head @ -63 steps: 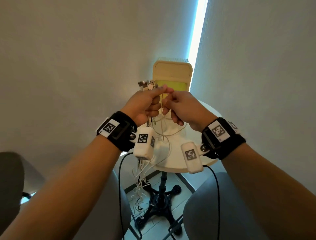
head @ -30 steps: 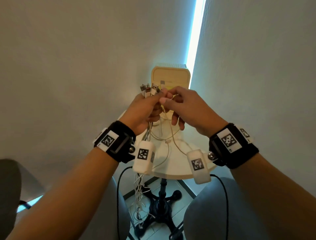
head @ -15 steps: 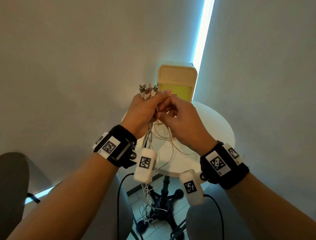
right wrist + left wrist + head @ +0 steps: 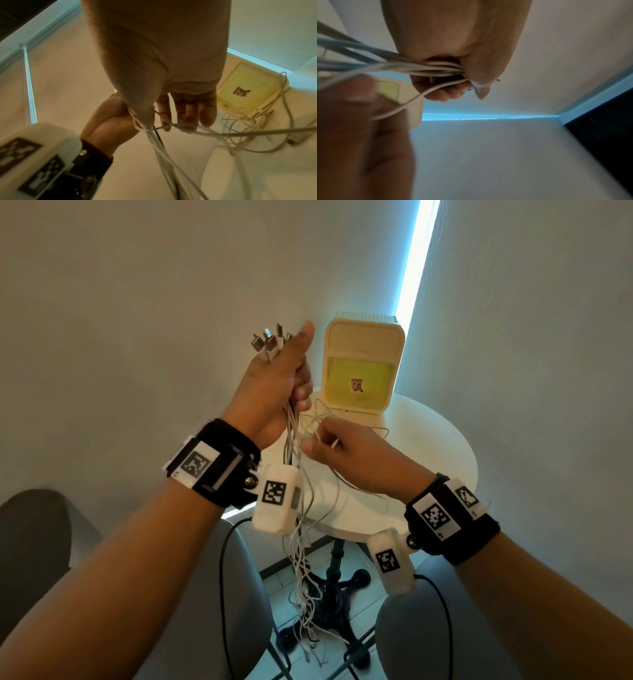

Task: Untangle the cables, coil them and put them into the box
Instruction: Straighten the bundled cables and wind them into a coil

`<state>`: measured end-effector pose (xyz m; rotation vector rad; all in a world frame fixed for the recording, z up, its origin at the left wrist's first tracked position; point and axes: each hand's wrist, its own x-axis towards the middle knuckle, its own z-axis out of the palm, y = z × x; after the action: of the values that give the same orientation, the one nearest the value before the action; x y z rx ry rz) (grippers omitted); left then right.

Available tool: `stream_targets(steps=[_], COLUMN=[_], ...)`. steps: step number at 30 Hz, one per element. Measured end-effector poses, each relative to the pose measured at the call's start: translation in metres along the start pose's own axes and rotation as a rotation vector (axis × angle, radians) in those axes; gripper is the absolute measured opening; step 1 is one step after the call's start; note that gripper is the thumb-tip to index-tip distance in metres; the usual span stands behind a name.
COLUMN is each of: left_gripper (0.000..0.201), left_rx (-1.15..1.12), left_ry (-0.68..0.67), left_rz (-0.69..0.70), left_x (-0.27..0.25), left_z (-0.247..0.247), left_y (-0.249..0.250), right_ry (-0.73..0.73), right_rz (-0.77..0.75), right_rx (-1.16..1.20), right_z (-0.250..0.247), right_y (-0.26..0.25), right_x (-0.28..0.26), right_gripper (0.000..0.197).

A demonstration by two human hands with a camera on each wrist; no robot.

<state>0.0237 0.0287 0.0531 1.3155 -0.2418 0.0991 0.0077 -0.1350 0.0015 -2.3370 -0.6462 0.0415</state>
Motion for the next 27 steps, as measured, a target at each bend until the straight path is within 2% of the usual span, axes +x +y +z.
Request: stream_targets(steps=[3,5,7,9,12,13,16,17,19,20,21,24,27], left_gripper=[0.051,0.050,0.050,0.050,0.050,0.051,0.054,0.055,0.055,0.056,0.056,0.055,0.054], left_rx=[0.005,-0.012,-0.034,-0.036,-0.027,-0.027,-0.046,-0.054,-0.059,-0.061,-0.068,-0.086,-0.081], left_ry=[0.012,0.046,0.069,0.081,0.049,0.029,-0.020,-0.033,-0.056,-0.067,-0.076,-0.089,-0.092], left_rz=[0.002,0.002,0.013,0.017,0.006,0.002,-0.016,-0.023,-0.024,-0.019,-0.015,-0.003,0.016], left_x=[0.002,0.004,0.007,0.008,0.004,0.003,-0.001,-0.002,-0.002,-0.001,-0.001,-0.002,-0.003], left_z=[-0.007,-0.012,-0.014,-0.015,-0.012,-0.010,-0.004,-0.002,-0.002,-0.003,-0.005,-0.010,-0.010], left_y=[0.010,0.016,0.019,0.020,0.015,0.012,0.005,0.005,0.010,0.014,0.019,0.031,0.036], right_ry=[-0.225,-0.382,-0.452,-0.388,-0.099,-0.047,-0.128,-0.171,-0.206,-0.204,-0.197,-0.159,-0.144], right_rz=[0.041,0.054,0.077,0.104,0.096,0.074,0.003,-0.013,-0.048,-0.061,-0.062,0.006,0.165], right_rx=[-0.030,0.111,0.236,0.242,0.295,0.357,0.389,0.335,0.282,0.351,0.464,0.677,0.716], right_z=[0.001,0.004,0.007,0.008,0.004,0.001,0.007,0.013,0.032,0.042,0.053,0.086,0.122], right_y=[0.004,0.004,0.006,0.007,0.005,0.002,-0.008,-0.012,-0.014,-0.014,-0.010,0.002,0.005], right_x=[-0.007,-0.014,-0.016,-0.011,-0.001,0.002,0.011,0.012,0.012,0.009,0.006,-0.008,-0.012], right_gripper=[0.035,0.030,0.026,0.024,0.024,0.030,0.057,0.055,0.036,0.028,0.028,0.049,0.049])
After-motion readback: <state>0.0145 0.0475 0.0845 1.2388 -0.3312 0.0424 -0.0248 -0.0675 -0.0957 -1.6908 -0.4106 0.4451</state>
